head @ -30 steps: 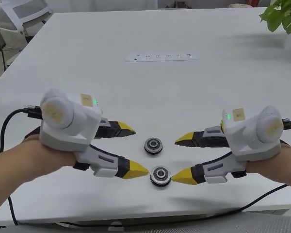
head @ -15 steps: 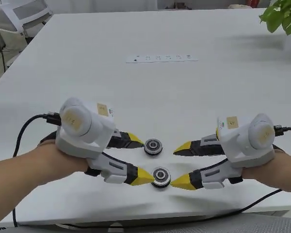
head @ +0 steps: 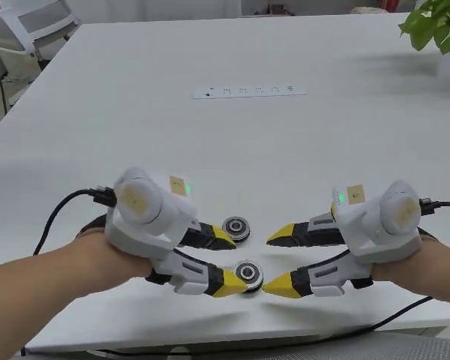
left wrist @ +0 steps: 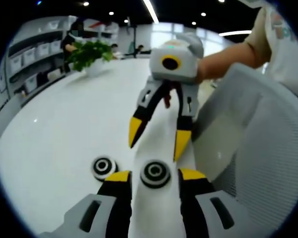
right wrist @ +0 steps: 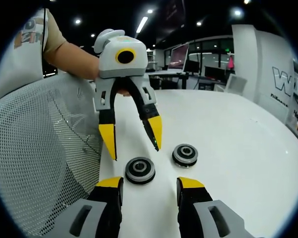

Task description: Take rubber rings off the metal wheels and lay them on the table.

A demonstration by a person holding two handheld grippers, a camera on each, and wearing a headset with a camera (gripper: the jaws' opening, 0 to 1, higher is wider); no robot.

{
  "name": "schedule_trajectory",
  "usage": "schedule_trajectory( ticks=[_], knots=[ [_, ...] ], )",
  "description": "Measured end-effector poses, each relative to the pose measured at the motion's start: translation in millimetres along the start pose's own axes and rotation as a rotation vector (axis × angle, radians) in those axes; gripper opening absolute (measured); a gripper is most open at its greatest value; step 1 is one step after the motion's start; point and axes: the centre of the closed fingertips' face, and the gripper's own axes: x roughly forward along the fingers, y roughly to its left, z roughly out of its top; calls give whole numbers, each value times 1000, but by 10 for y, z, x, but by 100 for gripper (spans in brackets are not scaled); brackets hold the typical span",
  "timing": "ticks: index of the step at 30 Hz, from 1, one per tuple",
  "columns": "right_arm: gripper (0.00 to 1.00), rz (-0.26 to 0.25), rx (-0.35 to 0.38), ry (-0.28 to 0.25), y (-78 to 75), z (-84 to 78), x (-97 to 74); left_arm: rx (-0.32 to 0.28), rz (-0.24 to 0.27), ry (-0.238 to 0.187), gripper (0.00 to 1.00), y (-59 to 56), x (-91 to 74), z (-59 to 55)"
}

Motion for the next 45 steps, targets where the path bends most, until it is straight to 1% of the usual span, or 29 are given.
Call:
schedule_trajectory(
  ticks=[8, 14, 21, 22, 24, 25, 28, 35, 41, 45],
  knots=[
    [41, 1, 11, 0, 10, -27, 12, -6, -8, 2, 31, -15, 57, 6],
    [41, 2, 14, 1, 22, -46, 23, 22, -13, 25, 25, -52, 111, -43],
    [40, -2, 17, 3, 19, -63, 27, 39, -5, 25, 19, -51, 150, -36],
    [40, -3, 19, 3, 17, -62, 26, 45, -3, 31, 18, -53, 158, -45],
    [40, -3, 20, 2, 14, -59, 26, 75, 4, 27, 18, -55, 164, -31],
    [40, -2, 20, 1, 15, -55, 29, 69, 4, 29, 18, -59, 163, -35],
    [39, 1, 20, 0, 17, -50, 40, 76, 7, 25, 18, -54, 158, -36],
    [39, 11, 20, -4, 53, -36, 81, 50, 15, 9, 14, -30, 151, -37],
    [38, 20, 28, -8, 73, -36, 115, 69, 22, 7, 14, -28, 160, -38],
    [36, 26, 47, -20, 83, -20, 143, 68, 23, 7, 14, -26, 156, -38]
  ],
)
